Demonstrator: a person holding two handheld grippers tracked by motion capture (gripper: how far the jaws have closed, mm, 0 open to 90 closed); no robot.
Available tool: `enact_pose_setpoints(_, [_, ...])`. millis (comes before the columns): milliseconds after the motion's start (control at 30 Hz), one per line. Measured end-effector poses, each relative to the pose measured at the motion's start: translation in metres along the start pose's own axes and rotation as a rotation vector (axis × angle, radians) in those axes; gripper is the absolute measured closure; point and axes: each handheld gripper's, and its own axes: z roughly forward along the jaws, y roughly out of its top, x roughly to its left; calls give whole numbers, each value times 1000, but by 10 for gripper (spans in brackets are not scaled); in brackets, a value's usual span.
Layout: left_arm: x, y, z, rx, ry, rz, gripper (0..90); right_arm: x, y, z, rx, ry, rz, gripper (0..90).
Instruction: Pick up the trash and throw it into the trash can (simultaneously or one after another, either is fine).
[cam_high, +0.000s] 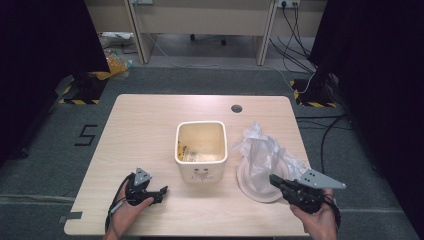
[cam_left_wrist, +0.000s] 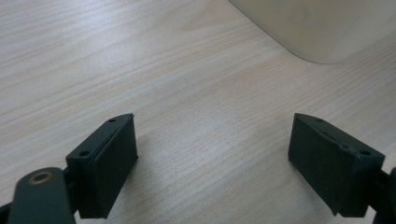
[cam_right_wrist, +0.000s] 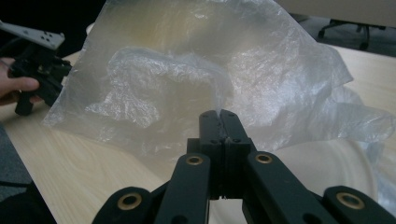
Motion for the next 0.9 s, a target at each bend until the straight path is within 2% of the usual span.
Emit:
enact_pose_setpoints(300, [0, 0, 0, 1, 0, 0, 147, -2, 46, -2, -43, 34, -49, 900])
enact_pose_setpoints(433, [0, 0, 0, 0, 0, 0, 147, 4, 62, 7, -30, 57, -85, 900])
enact_pose_setpoints(667, [0, 0, 0, 3, -1, 3, 147, 23, 90, 42, 21, 130, -154, 900])
enact_pose_setpoints(800, [0, 0, 0, -3, -1, -1, 147, 37, 105, 66, 75, 180, -198, 900])
enact_pose_setpoints(900, [0, 0, 0, 0, 0, 1, 147, 45, 115, 87, 116, 224, -205, 900])
